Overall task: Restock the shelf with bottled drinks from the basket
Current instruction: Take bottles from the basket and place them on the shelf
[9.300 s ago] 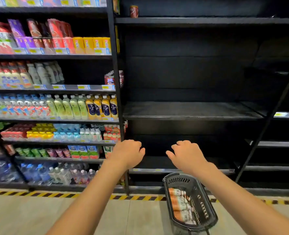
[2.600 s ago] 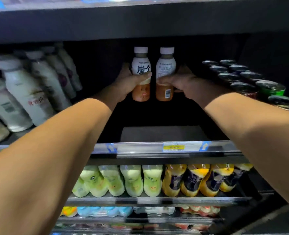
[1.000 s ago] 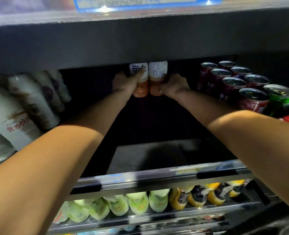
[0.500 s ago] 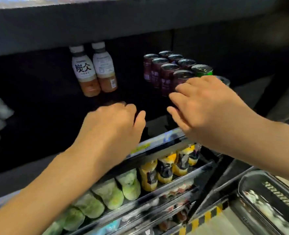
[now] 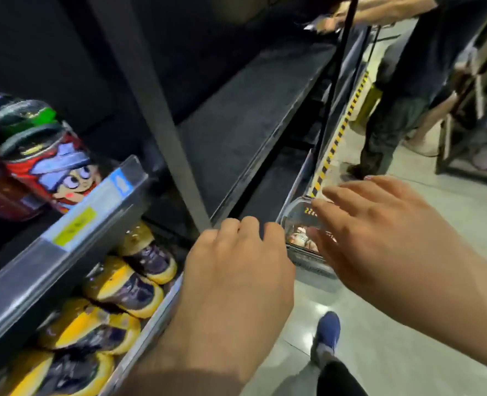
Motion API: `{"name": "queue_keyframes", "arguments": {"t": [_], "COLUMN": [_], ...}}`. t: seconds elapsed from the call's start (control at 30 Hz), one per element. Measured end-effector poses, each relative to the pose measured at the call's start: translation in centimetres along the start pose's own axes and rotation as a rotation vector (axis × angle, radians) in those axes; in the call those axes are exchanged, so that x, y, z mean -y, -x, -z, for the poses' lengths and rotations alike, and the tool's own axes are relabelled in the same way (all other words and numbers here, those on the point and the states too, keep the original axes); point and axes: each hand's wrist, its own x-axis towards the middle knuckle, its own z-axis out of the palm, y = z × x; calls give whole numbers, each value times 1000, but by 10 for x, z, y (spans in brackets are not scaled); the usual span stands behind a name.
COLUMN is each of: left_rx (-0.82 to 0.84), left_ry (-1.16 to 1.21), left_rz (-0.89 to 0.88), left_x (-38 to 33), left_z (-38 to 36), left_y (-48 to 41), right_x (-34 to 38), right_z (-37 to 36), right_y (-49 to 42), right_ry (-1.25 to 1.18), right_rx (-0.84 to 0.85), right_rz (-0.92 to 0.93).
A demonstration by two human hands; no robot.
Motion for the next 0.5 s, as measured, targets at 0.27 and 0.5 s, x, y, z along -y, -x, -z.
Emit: {"name": "queue_keyframes", "arguments": {"t": [0.27, 0.5], "left_rx": [265, 446], "left_ry": [-12, 0], "left_rz": [-172, -198], "left_x": [-103, -174], "left_z": [-85, -211], "left_y": [-169, -313], "right_x": [-151, -272], "right_z": [-103, -222], "right_y": [1, -20], "right_ry": [29, -40], "right_rx": [278, 522], "right_rz": [-348, -497]}}
